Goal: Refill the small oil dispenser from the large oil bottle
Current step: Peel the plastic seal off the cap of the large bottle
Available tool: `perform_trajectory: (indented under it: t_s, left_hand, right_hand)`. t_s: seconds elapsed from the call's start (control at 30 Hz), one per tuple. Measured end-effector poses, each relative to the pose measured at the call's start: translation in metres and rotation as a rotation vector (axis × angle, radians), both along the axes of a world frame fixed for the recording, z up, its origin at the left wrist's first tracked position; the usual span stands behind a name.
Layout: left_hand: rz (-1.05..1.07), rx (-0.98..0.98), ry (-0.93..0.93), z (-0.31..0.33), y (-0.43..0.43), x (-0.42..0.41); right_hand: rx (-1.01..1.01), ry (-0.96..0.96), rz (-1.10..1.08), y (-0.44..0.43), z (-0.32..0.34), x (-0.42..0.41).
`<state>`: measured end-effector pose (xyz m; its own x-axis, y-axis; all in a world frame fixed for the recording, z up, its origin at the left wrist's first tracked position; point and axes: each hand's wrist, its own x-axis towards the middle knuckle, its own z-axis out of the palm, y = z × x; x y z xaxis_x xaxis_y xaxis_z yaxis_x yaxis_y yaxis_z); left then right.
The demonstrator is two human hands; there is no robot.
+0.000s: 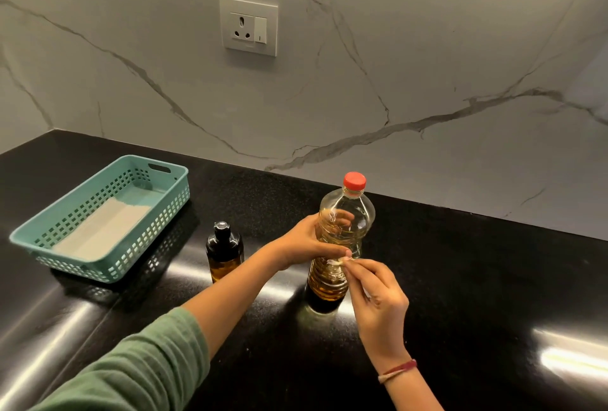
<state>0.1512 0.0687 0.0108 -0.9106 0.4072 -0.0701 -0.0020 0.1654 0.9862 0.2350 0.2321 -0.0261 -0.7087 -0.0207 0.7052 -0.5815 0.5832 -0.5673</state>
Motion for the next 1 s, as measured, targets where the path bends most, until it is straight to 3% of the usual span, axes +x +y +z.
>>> perform_trajectory:
  t_s: [0.27, 0.5, 0.73, 1.0]
  left_hand:
    - [-0.005, 0.005, 0.009, -0.003, -0.003, -0.002]
    - [-0.025, 0.003, 0.023, -0.005, -0.002, -0.001]
    - [-0.042, 0.000, -0.005, -0.005, 0.000, 0.001]
    - [-0.040, -0.005, 0.000, -0.004, -0.001, 0.002]
  right_hand:
    - [0.196, 0.035, -0.022, -0.002, -0.009, -0.013]
    - [0.224, -0.063, 0.051, 0.007, -0.025, -0.015]
    - [0.452, -0.284, 0.114, 0.009, -0.058, -0.009]
    - [0.356, -0.379, 0.082, 0.006, -0.057, -0.004]
